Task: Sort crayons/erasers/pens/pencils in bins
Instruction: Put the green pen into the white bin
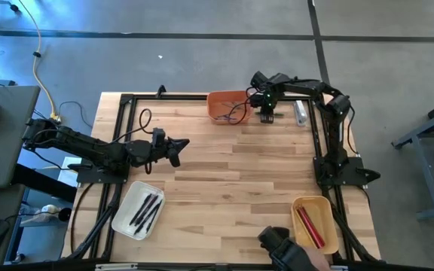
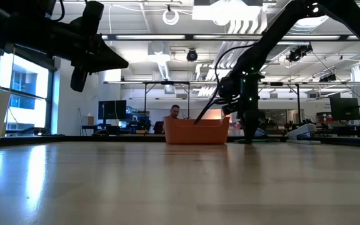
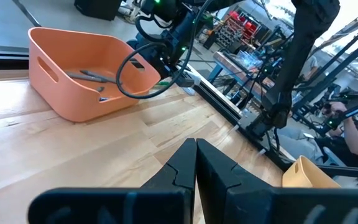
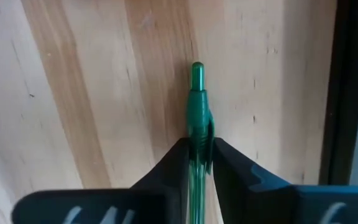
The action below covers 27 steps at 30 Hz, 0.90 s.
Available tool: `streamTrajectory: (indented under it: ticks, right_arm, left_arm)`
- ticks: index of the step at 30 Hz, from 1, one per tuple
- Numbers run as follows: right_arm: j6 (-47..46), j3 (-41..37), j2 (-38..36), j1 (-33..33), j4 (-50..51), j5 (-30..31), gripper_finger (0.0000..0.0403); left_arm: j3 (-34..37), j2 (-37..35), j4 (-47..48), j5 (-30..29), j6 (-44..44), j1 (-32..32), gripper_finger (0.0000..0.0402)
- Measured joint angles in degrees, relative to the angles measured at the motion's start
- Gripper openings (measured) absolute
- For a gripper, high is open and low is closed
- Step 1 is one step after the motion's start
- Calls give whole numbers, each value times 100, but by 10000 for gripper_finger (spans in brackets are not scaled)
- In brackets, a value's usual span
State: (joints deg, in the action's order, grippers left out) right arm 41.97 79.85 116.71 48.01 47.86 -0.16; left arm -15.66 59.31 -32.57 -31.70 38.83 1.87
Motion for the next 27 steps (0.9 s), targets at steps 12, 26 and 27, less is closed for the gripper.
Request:
streamTrajectory:
  ticks: [12,26,27]
  right_arm:
    - [-607,854,17,0,1158,-181,40]
    - [-2388,1392,-1308,280,1086,-931,40]
    - [-2625,1278,-1529,275,911,-1035,40]
  left_arm:
    - [0,0,-10,15,107,0,0]
    - [-2,-26,16,606,395,495,0]
    - [-2,-35,15,809,366,598,0]
